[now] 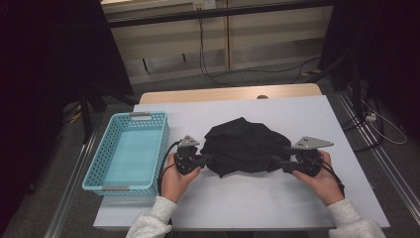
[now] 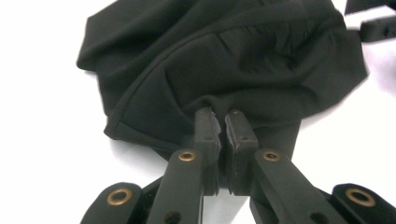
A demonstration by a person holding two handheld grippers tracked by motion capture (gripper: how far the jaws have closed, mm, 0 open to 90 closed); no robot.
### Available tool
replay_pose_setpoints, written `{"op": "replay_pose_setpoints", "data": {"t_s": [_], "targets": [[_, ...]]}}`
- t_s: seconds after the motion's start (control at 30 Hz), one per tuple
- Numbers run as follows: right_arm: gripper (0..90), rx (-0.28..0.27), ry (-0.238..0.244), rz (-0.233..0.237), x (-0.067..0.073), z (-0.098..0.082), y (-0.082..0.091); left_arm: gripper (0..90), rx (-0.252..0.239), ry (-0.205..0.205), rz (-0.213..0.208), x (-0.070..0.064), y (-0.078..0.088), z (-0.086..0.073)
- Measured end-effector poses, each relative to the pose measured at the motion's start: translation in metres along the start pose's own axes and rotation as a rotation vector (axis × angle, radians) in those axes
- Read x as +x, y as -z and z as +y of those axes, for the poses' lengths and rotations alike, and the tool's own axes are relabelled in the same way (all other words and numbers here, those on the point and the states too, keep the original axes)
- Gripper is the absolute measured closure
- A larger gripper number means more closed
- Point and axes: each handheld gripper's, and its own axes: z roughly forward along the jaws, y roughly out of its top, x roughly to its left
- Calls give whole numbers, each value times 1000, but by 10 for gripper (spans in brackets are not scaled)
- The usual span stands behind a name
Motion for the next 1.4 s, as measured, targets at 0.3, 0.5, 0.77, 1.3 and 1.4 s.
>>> {"op": "replay_pose_setpoints", "data": {"t_s": [0.3, 0.5, 0.77, 1.3, 1.4], "targets": [[439, -14, 17, 16, 9, -4, 12, 851, -27, 28, 26, 9, 12, 3], [460, -15, 28, 40, 14, -6, 14, 852, -38, 27, 43, 12, 15, 5], [558, 15, 61, 84, 22, -7, 16, 852, -60, 48, 65, 15, 17, 6], [582, 133, 93, 76, 25, -9, -25, 852, -96, 56, 107, 20, 22, 9], [697, 142, 129, 41, 26, -8, -27, 852, -91, 54, 111, 20, 21, 9]]}}
